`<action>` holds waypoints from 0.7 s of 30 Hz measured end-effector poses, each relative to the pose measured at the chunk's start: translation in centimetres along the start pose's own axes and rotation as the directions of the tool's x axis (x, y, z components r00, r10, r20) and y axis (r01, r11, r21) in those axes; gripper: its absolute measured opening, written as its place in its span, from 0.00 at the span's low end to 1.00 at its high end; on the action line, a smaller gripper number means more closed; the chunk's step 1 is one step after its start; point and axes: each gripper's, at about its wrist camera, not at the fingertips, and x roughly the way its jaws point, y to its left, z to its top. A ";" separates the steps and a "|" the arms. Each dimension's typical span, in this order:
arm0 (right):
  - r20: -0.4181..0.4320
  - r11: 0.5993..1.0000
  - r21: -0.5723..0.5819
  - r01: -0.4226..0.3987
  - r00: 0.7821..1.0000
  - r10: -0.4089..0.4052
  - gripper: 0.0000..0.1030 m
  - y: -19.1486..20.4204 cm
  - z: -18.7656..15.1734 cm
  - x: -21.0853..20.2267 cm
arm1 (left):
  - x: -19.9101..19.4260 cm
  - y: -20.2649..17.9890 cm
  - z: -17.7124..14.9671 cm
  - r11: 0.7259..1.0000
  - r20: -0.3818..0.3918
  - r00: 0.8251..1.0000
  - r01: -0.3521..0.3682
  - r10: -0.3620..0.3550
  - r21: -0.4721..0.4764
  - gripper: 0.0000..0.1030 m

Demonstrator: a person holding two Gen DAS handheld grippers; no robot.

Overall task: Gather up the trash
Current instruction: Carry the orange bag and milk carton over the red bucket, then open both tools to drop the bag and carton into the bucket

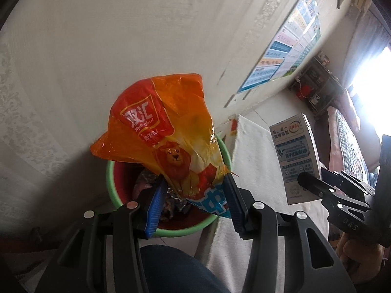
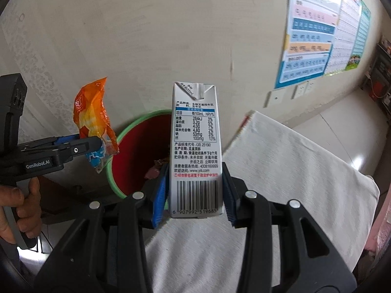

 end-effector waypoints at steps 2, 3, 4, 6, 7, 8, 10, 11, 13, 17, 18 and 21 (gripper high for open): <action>-0.004 1.000 -0.009 -0.010 1.000 0.010 0.38 0.7 0.4 0.5 | 0.0 0.8 0.1 1.000 0.001 1.000 -0.001 0.001 -0.011 0.44; -0.007 1.000 -0.014 -0.017 1.000 0.017 0.38 1.1 0.6 0.9 | 0.0 1.1 0.3 1.000 0.002 1.000 -0.003 0.003 -0.015 0.44; -0.008 1.000 -0.017 -0.021 1.000 0.021 0.38 1.4 0.9 1.2 | -0.1 1.5 0.3 1.000 0.002 1.000 -0.005 0.005 -0.019 0.44; -0.013 0.999 -0.024 -0.029 1.000 0.028 0.38 1.8 1.3 1.9 | -0.1 2.2 0.4 1.000 0.003 1.000 -0.007 0.007 -0.029 0.44; -0.017 0.999 -0.027 -0.035 0.999 0.035 0.38 2.2 1.5 2.3 | -0.2 2.5 0.3 0.999 0.003 1.000 -0.009 0.009 -0.032 0.44; -0.020 0.999 -0.029 -0.042 0.999 0.041 0.38 2.4 1.7 2.6 | -0.1 2.6 0.4 0.999 0.002 1.000 -0.010 0.010 -0.035 0.44; -0.030 0.998 -0.037 -0.050 0.998 0.049 0.38 3.0 2.0 3.5 | 0.0 3.0 0.6 0.999 0.000 1.000 -0.011 0.011 -0.040 0.44; -0.035 0.998 -0.040 -0.057 0.998 0.056 0.38 3.4 2.0 3.9 | 0.0 3.3 0.6 0.999 -0.002 1.000 -0.011 0.011 -0.043 0.44; -0.048 0.997 -0.048 -0.062 0.997 0.059 0.38 3.8 2.2 4.9 | 0.3 3.8 0.7 0.999 -0.007 1.000 -0.009 0.009 -0.049 0.44; -0.068 0.997 -0.053 -0.064 0.996 0.061 0.38 4.3 2.1 6.3 | 1.0 4.4 0.9 0.998 -0.024 1.000 0.019 -0.020 -0.061 0.44; -0.074 0.996 -0.053 -0.066 0.995 0.061 0.38 4.4 2.1 6.7 | 1.2 4.6 0.9 0.998 -0.028 0.999 0.025 -0.027 -0.064 0.44; -0.087 0.996 -0.052 -0.069 0.994 0.064 0.38 4.3 2.1 7.6 | 1.8 4.9 1.0 0.996 -0.035 0.998 0.043 -0.045 -0.075 0.44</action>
